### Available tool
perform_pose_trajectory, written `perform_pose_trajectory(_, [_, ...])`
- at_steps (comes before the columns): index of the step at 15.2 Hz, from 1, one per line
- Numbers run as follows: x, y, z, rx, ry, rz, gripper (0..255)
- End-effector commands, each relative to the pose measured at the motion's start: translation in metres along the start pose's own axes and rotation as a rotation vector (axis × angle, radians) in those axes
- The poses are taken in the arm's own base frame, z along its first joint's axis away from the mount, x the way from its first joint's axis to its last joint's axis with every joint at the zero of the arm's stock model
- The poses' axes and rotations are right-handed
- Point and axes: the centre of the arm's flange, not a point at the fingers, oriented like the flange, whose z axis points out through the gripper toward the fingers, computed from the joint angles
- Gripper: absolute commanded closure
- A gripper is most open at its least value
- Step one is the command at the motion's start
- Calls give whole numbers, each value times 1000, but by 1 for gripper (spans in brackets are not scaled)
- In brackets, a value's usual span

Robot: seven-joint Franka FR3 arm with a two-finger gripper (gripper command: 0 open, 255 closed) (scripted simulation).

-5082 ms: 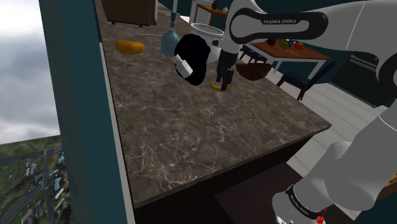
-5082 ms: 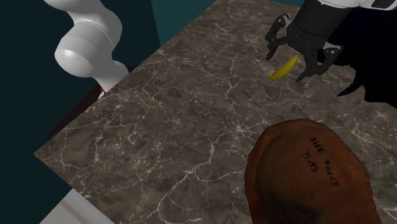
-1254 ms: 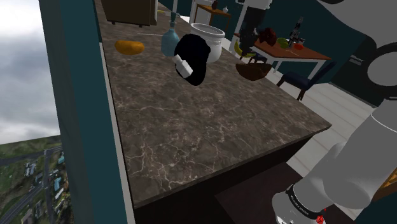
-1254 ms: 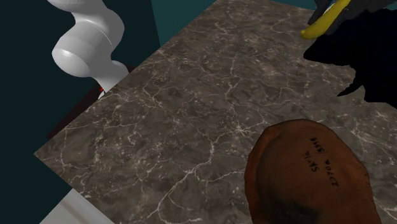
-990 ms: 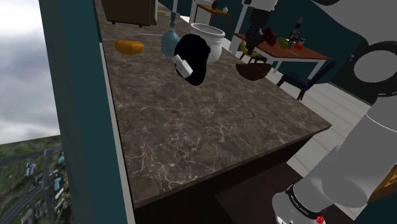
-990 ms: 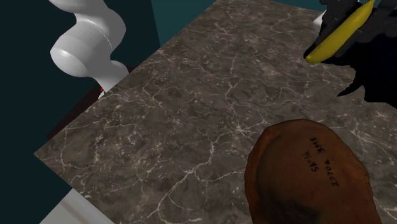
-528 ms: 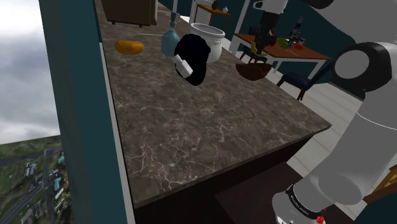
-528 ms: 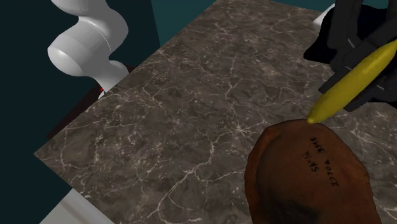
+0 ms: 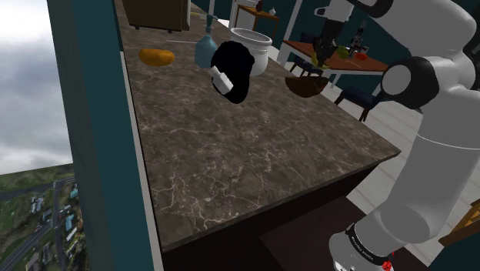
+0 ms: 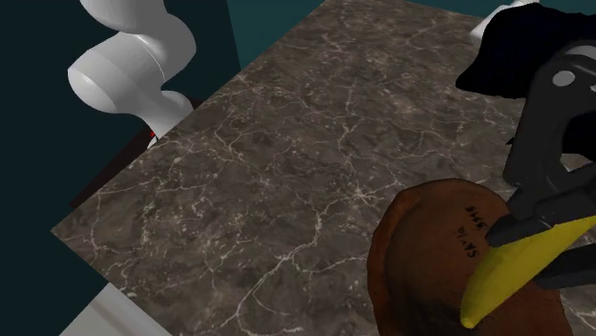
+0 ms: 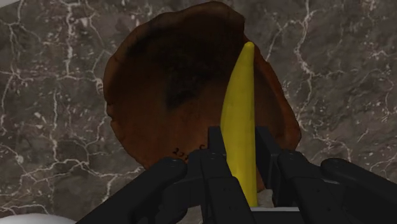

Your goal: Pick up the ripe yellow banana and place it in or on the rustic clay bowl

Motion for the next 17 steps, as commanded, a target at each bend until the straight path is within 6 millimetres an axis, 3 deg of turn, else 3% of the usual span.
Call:
perform_pose_trajectory(1, [-1, 2, 11, -1, 0, -1, 255])
perform_pose_trajectory(9, [1, 5, 55, -1, 0, -1, 255])
perform_pose_trajectory(16, [1, 5, 55, -1, 0, -1, 255])
perform_pose_trajectory(17, [1, 5, 55, -1, 0, -1, 0])
